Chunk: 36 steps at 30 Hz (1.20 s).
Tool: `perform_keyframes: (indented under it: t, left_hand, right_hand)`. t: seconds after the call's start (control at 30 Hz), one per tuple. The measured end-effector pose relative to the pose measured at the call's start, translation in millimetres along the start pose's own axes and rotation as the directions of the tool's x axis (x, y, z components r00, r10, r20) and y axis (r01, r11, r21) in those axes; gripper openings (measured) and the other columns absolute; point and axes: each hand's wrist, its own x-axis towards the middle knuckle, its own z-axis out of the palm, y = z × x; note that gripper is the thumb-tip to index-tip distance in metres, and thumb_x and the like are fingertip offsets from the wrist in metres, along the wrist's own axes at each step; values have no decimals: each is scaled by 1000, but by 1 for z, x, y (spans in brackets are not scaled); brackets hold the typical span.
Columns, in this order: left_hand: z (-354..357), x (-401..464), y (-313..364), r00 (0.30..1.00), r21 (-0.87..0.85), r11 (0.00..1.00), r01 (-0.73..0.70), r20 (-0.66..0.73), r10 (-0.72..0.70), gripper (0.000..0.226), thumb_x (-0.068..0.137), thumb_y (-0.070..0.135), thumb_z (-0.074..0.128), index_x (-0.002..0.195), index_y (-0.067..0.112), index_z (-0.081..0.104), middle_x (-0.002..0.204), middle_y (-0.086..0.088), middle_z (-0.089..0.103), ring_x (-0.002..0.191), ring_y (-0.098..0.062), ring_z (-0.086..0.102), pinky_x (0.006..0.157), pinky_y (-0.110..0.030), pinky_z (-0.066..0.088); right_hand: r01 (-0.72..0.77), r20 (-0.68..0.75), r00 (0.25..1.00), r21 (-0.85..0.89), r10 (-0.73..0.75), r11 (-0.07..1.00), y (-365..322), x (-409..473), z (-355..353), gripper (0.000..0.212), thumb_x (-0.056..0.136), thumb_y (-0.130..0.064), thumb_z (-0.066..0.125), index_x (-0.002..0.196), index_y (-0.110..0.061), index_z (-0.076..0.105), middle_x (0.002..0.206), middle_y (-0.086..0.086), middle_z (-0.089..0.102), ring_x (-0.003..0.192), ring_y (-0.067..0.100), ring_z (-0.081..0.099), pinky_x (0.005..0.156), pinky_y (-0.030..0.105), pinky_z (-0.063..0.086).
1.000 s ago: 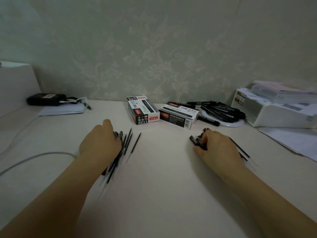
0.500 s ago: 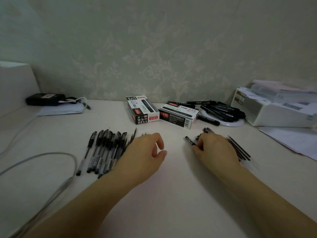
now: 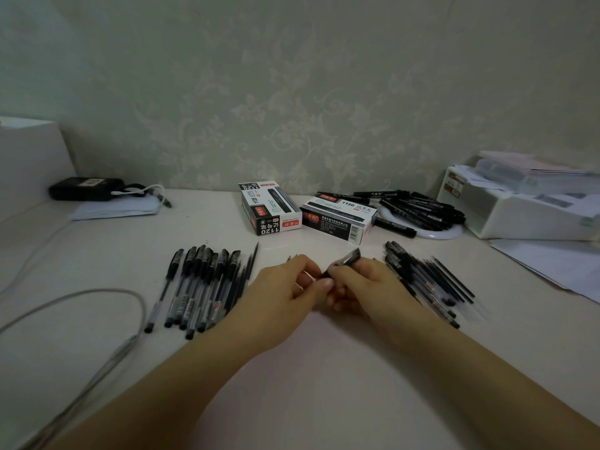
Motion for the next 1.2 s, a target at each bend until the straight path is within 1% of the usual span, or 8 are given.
perform_keyframes:
  t: [0.2,0.4,0.5,0.57,0.67,0.83,0.93,1.2]
  left_hand:
    - [-4,2,-8,997,270,960,-78,25,74,20,92,42,57,103,26,61,96,11,60,83,1,55,68,-8,43]
    - [-8,2,-15,994,467,884,-28,-80,74,31,90,53,53,97,25,64,100,7,55,93,-10,53,78,-25,45]
    - [-9,1,-15,990,524,851,14,-125,60,34,88,58,51,94,26,63,95,7,55,88,-10,52,73,-25,45]
    - [-9,1,-15,988,540,841,37,-147,51,35,87,59,52,92,26,63,93,7,55,86,-10,53,72,-26,46]
    - [-11,1,-10,989,513,858,12,-135,67,34,86,59,53,93,26,61,93,8,56,86,-9,54,74,-29,48]
    - [-2,3,6,986,271,948,-164,28,162,20,96,32,52,114,24,54,83,15,54,76,1,52,64,-15,42]
    - [2,3,6,985,331,928,-173,53,165,22,102,31,38,121,26,47,70,17,45,63,-1,47,53,-18,32]
    - [1,1,-1,985,283,944,-168,97,146,16,100,38,41,93,26,49,69,8,53,65,-8,53,59,-33,43]
  right_hand:
    - [-19,-80,996,80,26,997,5,4,-1,12,88,-19,69,92,-8,72,91,14,76,85,25,74,86,40,59]
    - [2,-219,976,64,12,998,5,5,-6,31,88,-23,69,95,6,61,99,32,63,94,43,68,100,53,49]
    - [4,-215,976,85,14,996,9,7,-7,31,88,-21,69,97,9,61,78,22,68,75,23,66,96,51,53]
    - [-8,-200,979,96,28,995,9,7,-8,17,87,-21,71,90,-4,71,72,5,68,67,12,63,80,36,61]
    - [12,-100,995,79,-4,997,4,3,-7,7,87,-21,72,85,-15,73,70,0,69,61,8,59,58,20,50]
    - [70,19,997,-5,-70,998,-1,-2,-5,10,87,-21,72,89,-11,73,67,-2,65,60,5,57,57,16,46]
    - [75,-26,997,11,-75,997,-1,-2,-6,18,90,-32,68,79,-18,71,65,-2,63,57,7,54,55,18,44]
    - [126,29,991,56,-127,991,1,-2,-7,19,91,-18,67,93,1,68,67,6,69,58,7,60,58,14,49]
